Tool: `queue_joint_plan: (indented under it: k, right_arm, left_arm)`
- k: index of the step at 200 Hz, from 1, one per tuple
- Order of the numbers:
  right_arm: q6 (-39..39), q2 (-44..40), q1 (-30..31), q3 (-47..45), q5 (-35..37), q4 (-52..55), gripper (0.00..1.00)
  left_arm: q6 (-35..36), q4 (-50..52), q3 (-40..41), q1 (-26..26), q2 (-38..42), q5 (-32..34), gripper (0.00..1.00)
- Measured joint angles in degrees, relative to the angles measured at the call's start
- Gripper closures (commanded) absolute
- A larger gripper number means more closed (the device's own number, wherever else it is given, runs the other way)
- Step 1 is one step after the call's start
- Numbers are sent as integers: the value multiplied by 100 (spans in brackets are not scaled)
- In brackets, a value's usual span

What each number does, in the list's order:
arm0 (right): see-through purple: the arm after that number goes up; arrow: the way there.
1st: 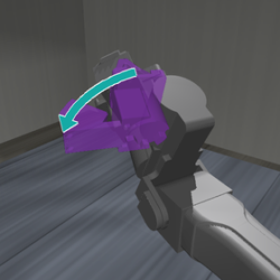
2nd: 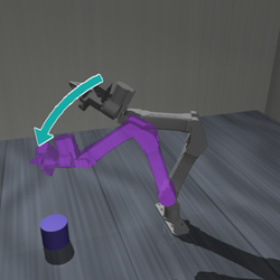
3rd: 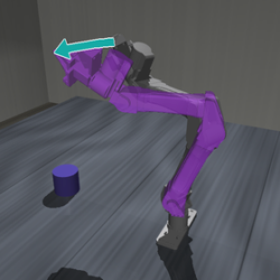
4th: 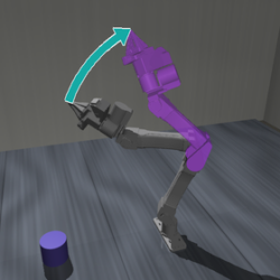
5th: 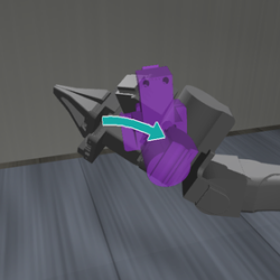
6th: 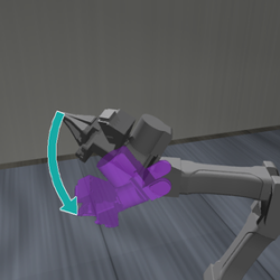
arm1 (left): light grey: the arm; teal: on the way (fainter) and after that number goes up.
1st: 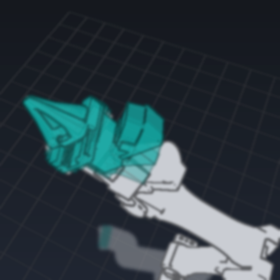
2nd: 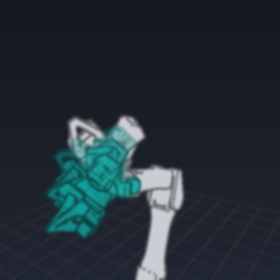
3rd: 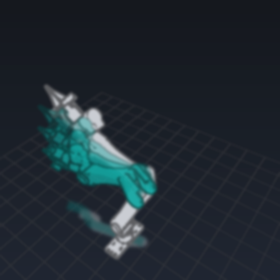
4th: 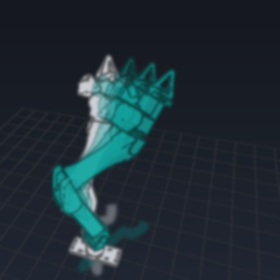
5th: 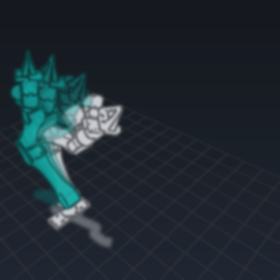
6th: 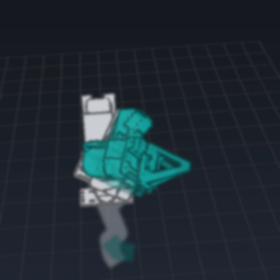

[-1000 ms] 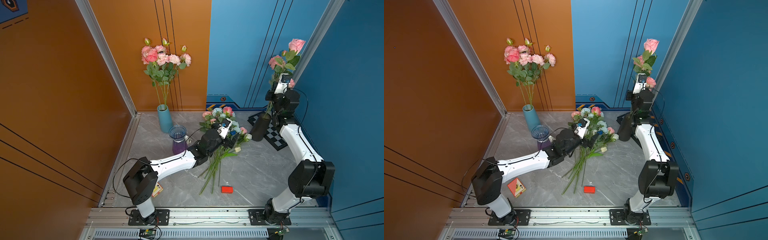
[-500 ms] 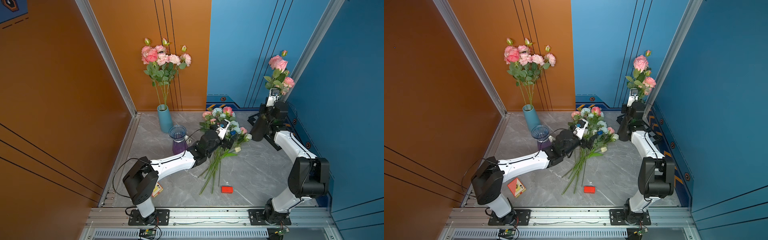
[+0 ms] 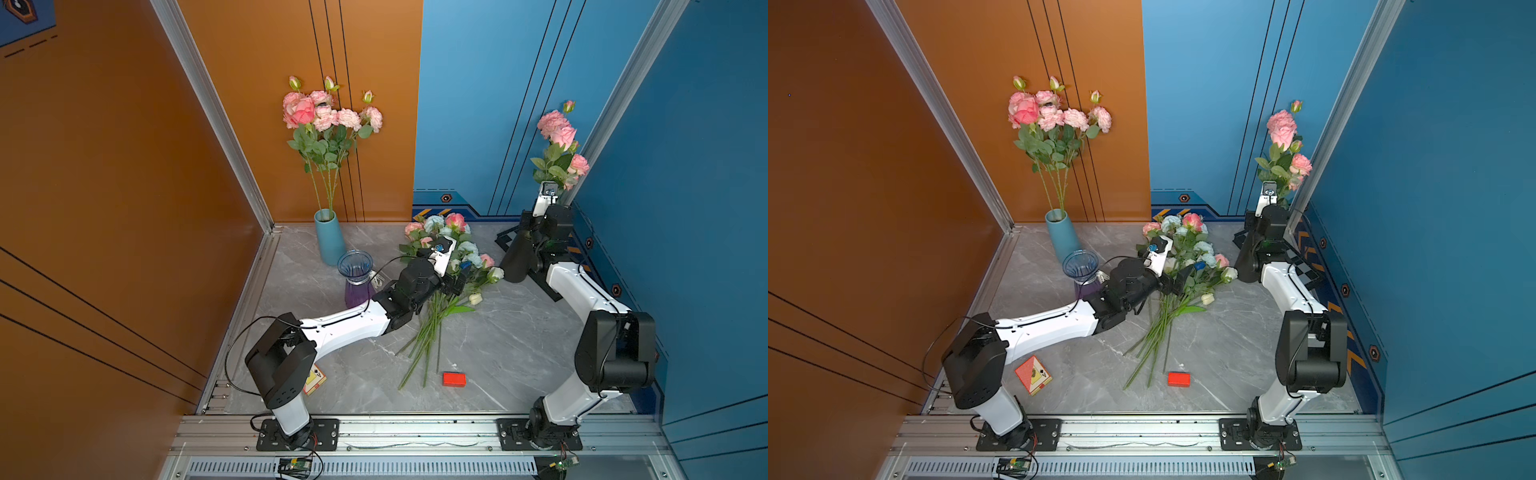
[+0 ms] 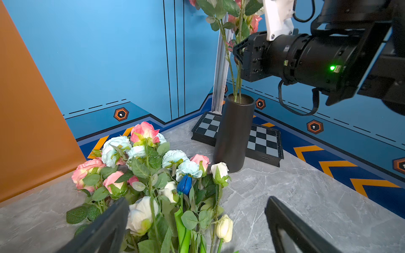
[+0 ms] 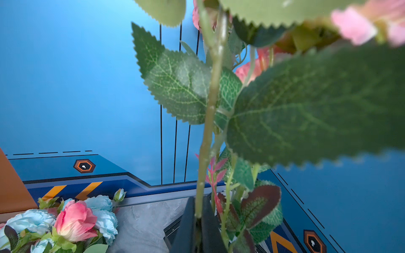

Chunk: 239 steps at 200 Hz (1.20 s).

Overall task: Place the pink flowers into the vase
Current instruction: Place the flower in the vase.

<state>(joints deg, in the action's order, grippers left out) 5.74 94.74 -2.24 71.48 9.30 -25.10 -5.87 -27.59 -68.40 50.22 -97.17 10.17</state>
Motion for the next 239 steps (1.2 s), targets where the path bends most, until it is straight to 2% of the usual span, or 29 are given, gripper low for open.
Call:
queue_joint_plan:
  k: [79,141,172,196,223,239]
  right_arm:
    - [-282,0,-90,0,-2,404,82]
    - [-369,0,-155,-20,-7,503,79]
    - [-431,0,-157,-20,-20,520,65]
    - [-444,-7,-157,-20,-15,553,47]
    - [-463,-92,-157,-46,-20,660,38]
    - [-470,-192,-151,-101,-24,673,29]
  left_arm:
    - [-173,-2,0,-46,0,-197,1]
    - [-177,0,98,-46,85,-299,1]
    - [-219,0,166,-46,181,-297,2]
    - [-260,-2,188,-72,260,-297,1]
    - [-280,-2,234,-153,319,-297,1]
    - [-284,-2,291,-192,358,-297,1]
